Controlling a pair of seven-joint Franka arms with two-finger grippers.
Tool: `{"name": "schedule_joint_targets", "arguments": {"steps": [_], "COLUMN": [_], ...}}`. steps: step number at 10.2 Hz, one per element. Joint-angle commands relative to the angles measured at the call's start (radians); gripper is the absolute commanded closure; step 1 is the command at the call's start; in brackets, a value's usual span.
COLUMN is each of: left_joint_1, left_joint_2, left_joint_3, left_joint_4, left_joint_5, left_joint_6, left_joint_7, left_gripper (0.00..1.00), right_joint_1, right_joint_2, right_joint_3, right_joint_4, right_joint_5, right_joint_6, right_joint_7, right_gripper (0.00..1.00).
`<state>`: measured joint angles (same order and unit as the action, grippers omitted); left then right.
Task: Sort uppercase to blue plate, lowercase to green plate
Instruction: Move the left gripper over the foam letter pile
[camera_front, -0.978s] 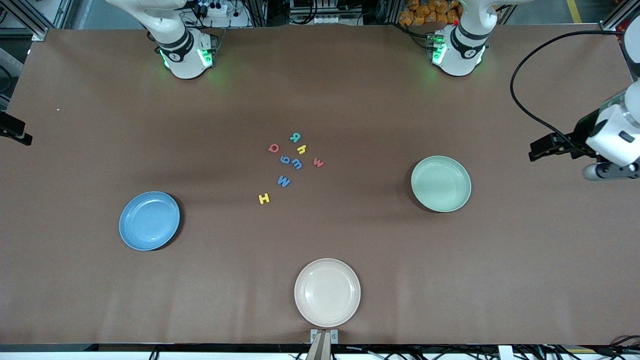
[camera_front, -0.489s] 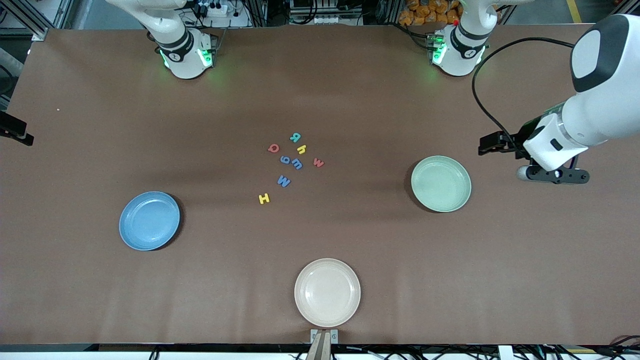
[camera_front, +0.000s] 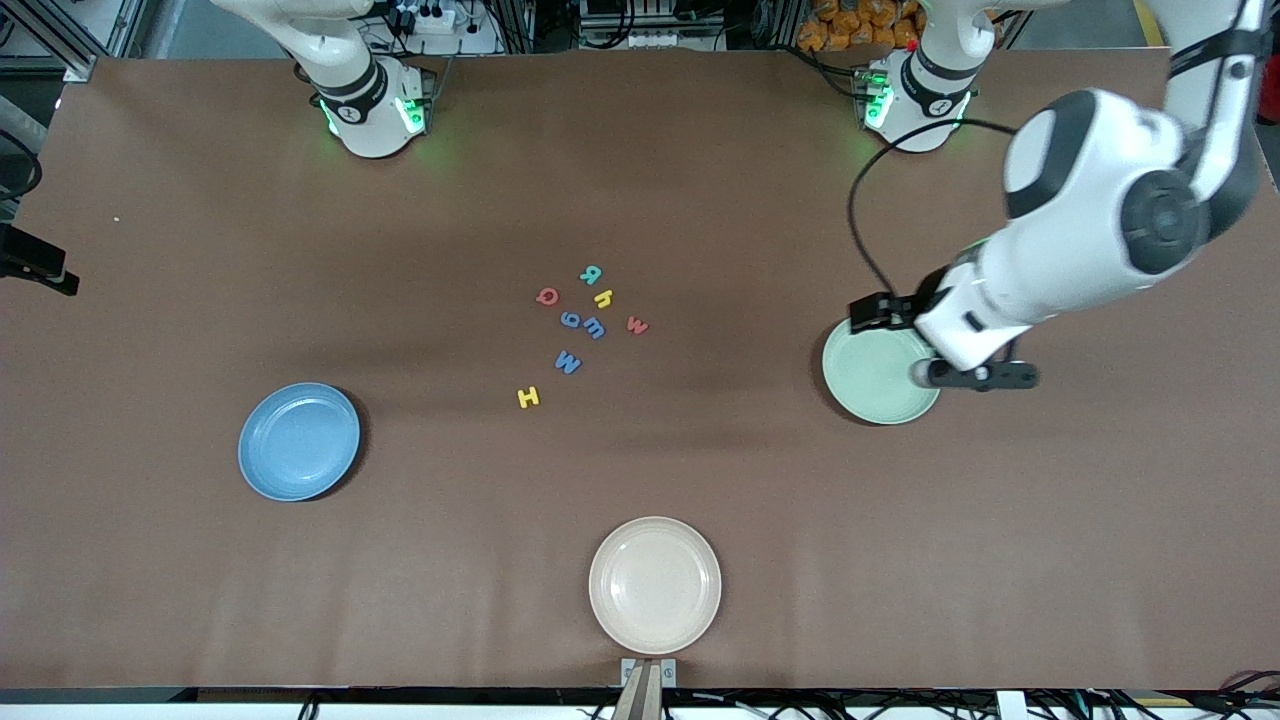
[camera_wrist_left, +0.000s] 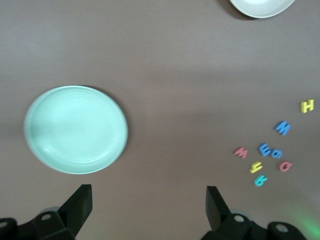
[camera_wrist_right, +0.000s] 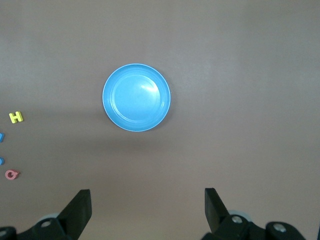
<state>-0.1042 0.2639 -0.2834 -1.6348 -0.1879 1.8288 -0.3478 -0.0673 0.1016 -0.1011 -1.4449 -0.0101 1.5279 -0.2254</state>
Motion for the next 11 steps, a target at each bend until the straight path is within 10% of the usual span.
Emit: {"name": "schedule_joint_targets", "arguments": {"steps": [1,6,11], "left_joint_1": [-0.089,-0.32,-0.478], "left_joint_2": [0.05,0.216,0.355], "left_joint_3": [0.0,-0.002,0.003], "left_joint_4": [-0.003,0.015,0.097], "left_joint_5": [-0.005,0.347,0.438], "left_joint_6": [0.125,0.292,0.391], "left_joint_7": [-0.133,-0.515,-0.67], "left_gripper": [0.0,0.0,0.0], "right_joint_1": [0.003,0.003,0.004], "right_joint_2": [-0.002,0.007,0.009], "right_joint_3": [-0.002,0.0,0.0], "right_joint_4": [-0.005,-0.003,-0.006], "right_joint_5": [-0.001,0.001,-0.001], "right_joint_6": [0.0,0.003,-0.008], "right_joint_7": [-0.008,-0.008,-0.009], "right_gripper": [0.0,0.0,0.0]}}
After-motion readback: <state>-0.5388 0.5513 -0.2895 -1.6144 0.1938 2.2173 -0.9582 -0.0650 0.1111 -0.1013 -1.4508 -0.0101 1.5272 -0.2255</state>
